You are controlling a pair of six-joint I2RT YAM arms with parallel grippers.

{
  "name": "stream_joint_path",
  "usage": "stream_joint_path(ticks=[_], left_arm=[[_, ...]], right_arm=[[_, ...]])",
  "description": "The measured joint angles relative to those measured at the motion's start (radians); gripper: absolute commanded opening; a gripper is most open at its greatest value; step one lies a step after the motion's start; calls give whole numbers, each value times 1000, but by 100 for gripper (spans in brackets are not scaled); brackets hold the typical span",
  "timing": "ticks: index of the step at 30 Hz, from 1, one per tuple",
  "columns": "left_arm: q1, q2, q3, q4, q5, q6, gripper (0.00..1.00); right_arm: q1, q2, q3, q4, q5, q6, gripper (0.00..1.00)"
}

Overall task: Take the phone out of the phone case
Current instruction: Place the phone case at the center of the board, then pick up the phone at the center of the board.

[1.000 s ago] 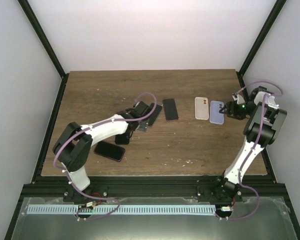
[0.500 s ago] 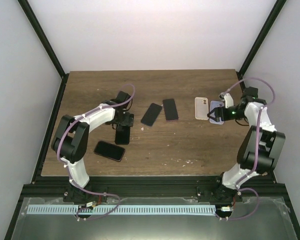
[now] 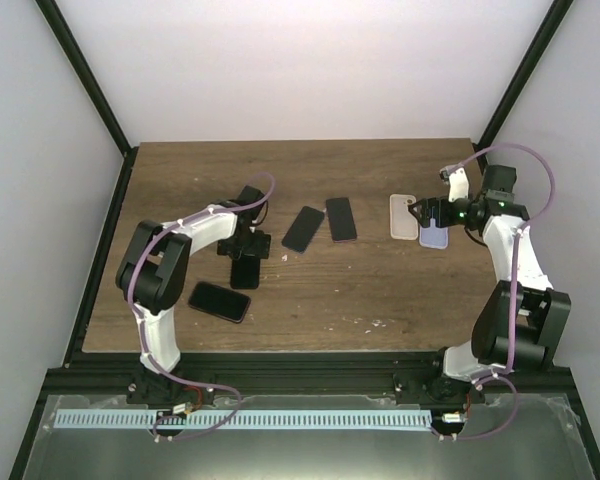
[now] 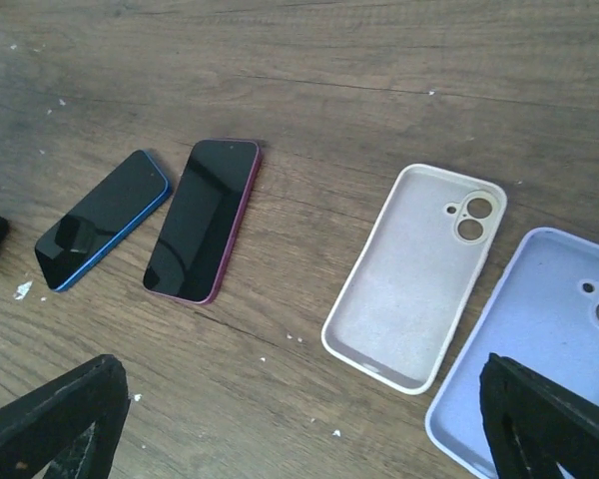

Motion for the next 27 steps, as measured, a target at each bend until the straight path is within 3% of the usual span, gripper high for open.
stream_joint_path(ticks=[16,24,27], left_arm=[[0,3,6,-33,4,-1,90],[0,8,23,-77,14,20,59],[0,9,30,-89,21,19,54]], right_arm=[[0,-5,-19,24,-36,52,90],[0,-5,-16,20,-52,65,85],[0,-5,-16,19,-55,71,84]])
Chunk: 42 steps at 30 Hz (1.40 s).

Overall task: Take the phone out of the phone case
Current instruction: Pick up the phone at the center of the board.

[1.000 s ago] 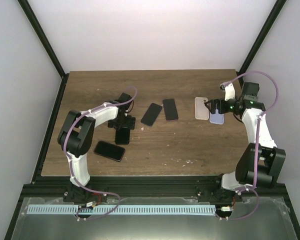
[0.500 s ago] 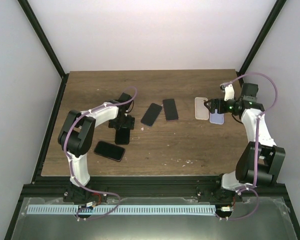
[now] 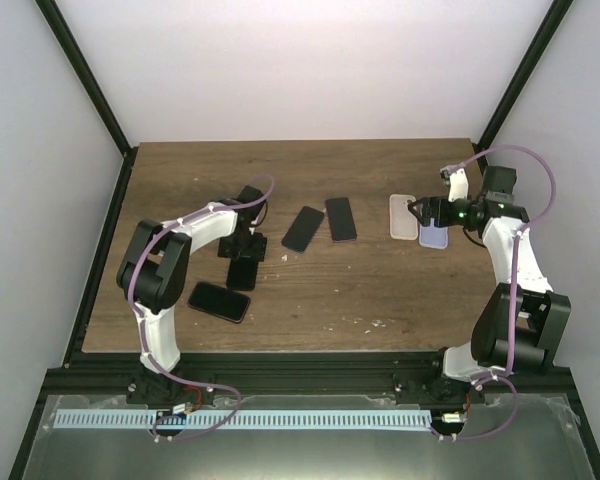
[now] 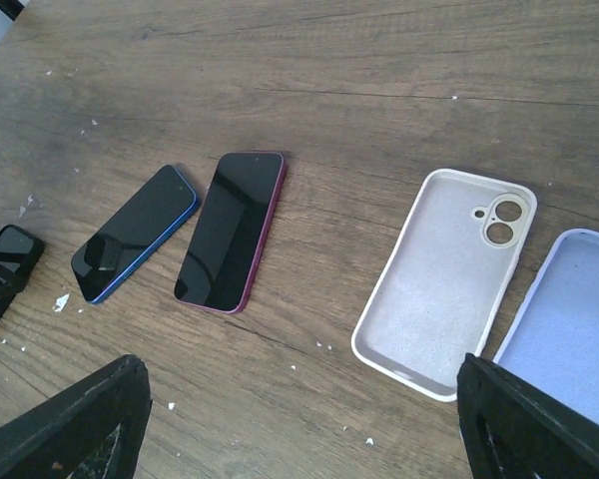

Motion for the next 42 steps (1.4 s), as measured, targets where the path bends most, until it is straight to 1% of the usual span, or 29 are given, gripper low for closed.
stream_joint_path(ticks=[4,8,11,15,17,18,20,22,26,30,35,36,39,42], left_arm=[[-2,-11,5,-25,25,-10,50],[-21,-82,25,-38,41,-32,43],[-46,-163,51,-8,56,-53,38],[-92,-264,71,76,92,-93,35],[-119,-294,71,129,99,-122,34],[-134,-314,65,182,104,-153,33],[-157,-326,53,228,108,-179,32],[-179,-350,16,309,106,-227,30],[-220,-364,-21,416,79,-311,29],[-259,-364,-23,479,42,-362,29],[-291,-364,-23,529,-4,-402,28],[-295,-364,-23,536,-14,-409,28],[-299,-364,-24,547,-37,-420,28],[-301,-366,-28,560,-58,-429,27]], right_arm=[[0,0,0,-5,-15,0,80],[2,0,0,-19,-58,-3,79],[9,0,0,-26,-93,-2,77],[43,0,0,-34,-134,0,75],[89,1,1,-45,-147,-1,71],[123,2,2,-50,-153,-1,71],[196,6,3,-57,-171,2,69],[262,12,4,-58,-188,6,68],[375,18,4,-49,-208,32,68],[469,43,28,-32,-203,71,66],[546,115,83,-8,-190,118,63],[555,127,89,-2,-188,132,62],[567,140,93,21,-184,164,53],[570,145,97,37,-191,191,41]])
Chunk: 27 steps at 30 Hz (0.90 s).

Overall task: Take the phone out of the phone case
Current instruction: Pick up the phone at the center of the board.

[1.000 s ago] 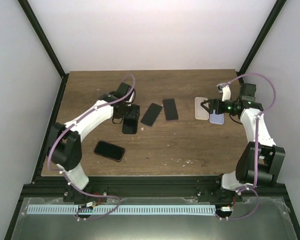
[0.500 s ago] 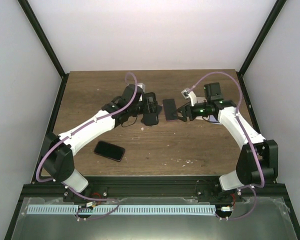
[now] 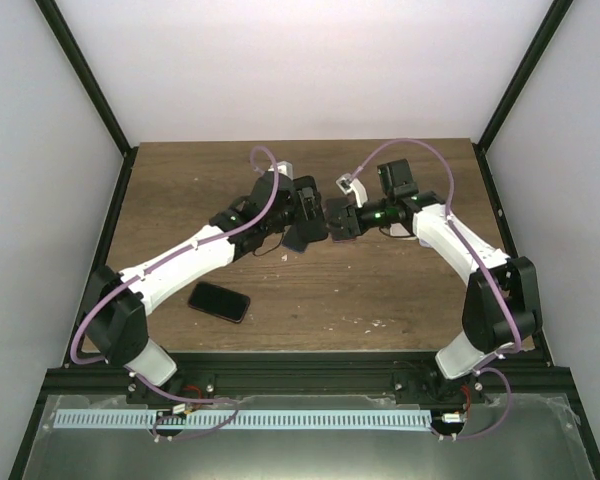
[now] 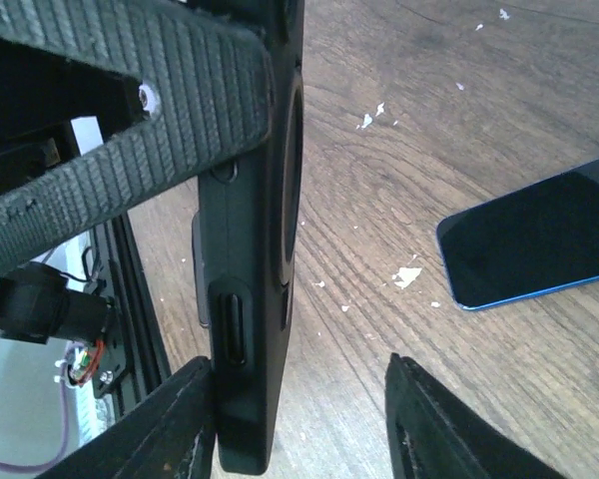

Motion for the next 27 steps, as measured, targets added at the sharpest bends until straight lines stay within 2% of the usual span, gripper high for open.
stream_joint_path(ticks=[2,8,13,15,17,20,24,27], left_arm=[[0,-3,-6,11,-11,-7,27],[-2,-9,-18,25,-24,-18,27],[-5,-10,-24,28,-39,-18,29],[-6,-10,-25,32,-46,-19,38],[-6,-10,-26,36,-54,-20,55],[-6,-10,-26,39,-62,-11,79],[-6,-12,-23,37,-60,39,93],[-2,-43,-31,42,-36,103,98]], right_arm=[[2,2,5,7,-10,13,38],[5,11,8,15,-39,28,36],[14,21,9,22,-49,40,17],[17,21,13,21,-56,46,8],[18,23,23,18,-57,45,2],[19,23,27,17,-49,45,1],[18,23,27,16,-42,38,1],[-7,23,27,8,-30,37,1]])
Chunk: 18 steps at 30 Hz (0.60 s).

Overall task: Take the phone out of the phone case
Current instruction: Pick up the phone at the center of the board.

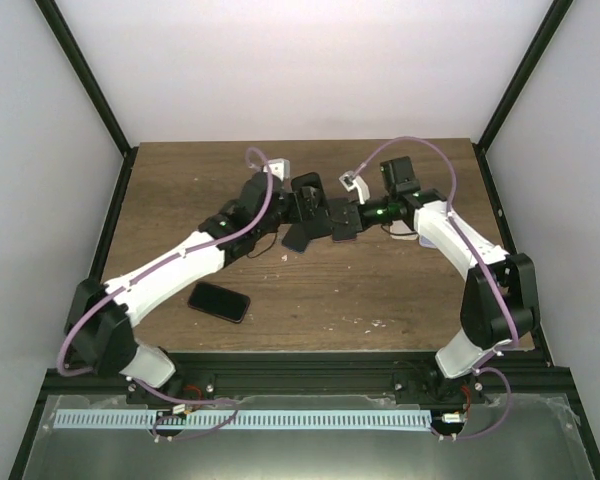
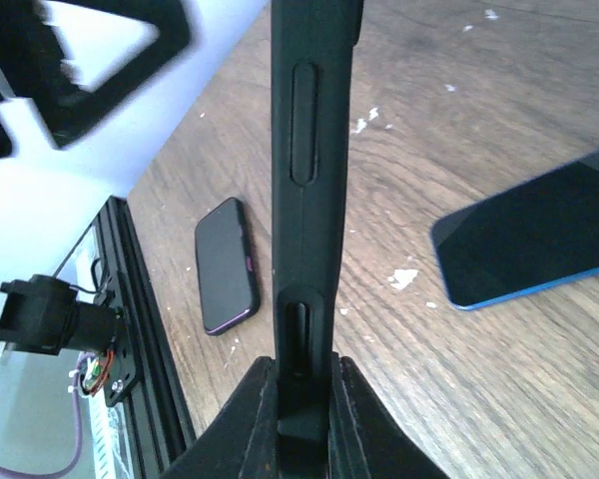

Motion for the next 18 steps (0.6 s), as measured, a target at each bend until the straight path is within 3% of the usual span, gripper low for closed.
stream_joint_path(ticks=[3,8,13,18], left_arm=[[24,-92,-62,58,61,36,98],[175,-223,-231,235,271,34,92],[220,-201,-333,373,499,17,84],[217,-135,-348,567,709,-28,68]], right_arm=[[-54,0,-1,-24,-1,-11,1],[-151,-13,-16,-64,-30,-80,1],[-172,-82,-65,-115,-101,-180,1],[-167,-150,-108,-146,-195,-235,1]])
